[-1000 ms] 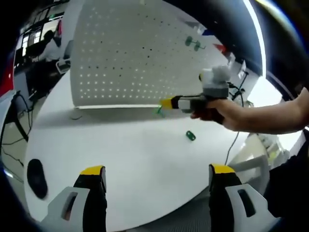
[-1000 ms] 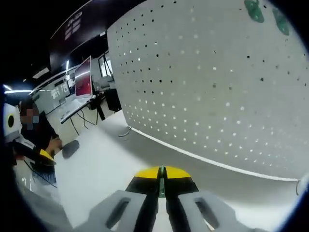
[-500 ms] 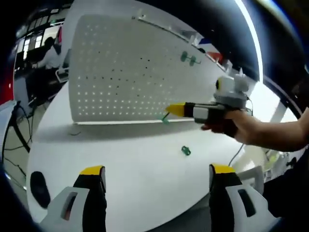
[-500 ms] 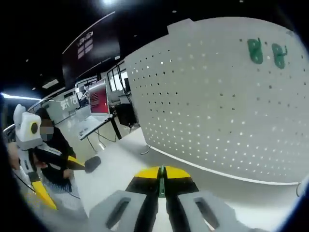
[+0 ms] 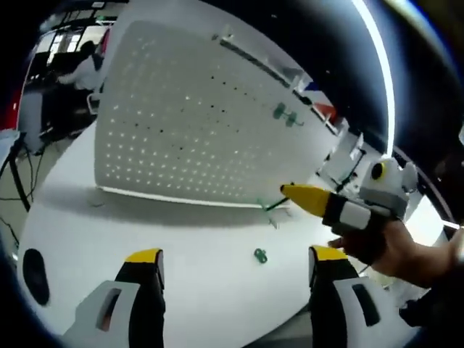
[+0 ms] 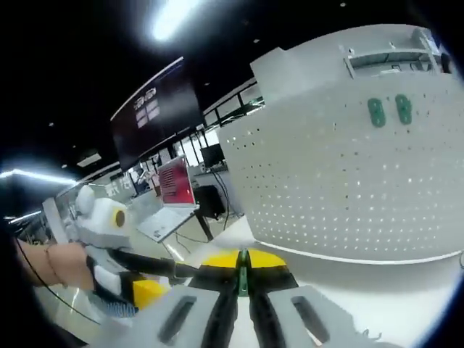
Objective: Insert the hook assembly into the mounting plate slot until the hook locks in place.
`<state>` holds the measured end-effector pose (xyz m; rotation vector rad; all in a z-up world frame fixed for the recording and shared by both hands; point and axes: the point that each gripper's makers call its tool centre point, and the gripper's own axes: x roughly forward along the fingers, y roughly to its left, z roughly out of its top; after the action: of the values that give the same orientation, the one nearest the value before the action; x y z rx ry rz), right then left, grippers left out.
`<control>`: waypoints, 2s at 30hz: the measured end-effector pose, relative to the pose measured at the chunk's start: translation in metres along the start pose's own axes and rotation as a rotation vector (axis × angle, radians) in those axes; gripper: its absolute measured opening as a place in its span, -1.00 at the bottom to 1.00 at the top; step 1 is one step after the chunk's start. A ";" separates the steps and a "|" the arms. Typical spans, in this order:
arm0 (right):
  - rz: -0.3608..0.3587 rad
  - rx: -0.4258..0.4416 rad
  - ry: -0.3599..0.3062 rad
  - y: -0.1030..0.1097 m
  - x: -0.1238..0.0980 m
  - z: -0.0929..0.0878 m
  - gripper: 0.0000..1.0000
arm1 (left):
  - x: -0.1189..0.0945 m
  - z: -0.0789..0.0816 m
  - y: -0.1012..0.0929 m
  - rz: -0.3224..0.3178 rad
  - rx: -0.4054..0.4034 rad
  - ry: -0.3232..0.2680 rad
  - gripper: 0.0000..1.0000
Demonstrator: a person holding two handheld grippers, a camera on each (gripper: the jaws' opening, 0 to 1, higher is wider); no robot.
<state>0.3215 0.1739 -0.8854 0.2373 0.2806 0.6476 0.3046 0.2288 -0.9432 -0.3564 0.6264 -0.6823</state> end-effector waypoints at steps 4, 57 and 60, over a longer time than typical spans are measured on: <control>0.007 -0.026 -0.016 0.011 -0.007 0.002 -1.00 | 0.005 0.004 -0.009 -0.018 -0.038 -0.022 0.54; 0.017 -0.060 -0.136 0.050 -0.021 0.019 -0.99 | -0.003 0.024 -0.062 -0.240 -0.144 -0.136 -0.97; 0.033 -0.037 -0.124 0.049 -0.021 0.017 -0.98 | -0.003 0.023 -0.061 -0.230 -0.125 -0.130 -0.98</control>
<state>0.2843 0.1965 -0.8509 0.2464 0.1457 0.6675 0.2886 0.1895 -0.8940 -0.5903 0.5099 -0.8340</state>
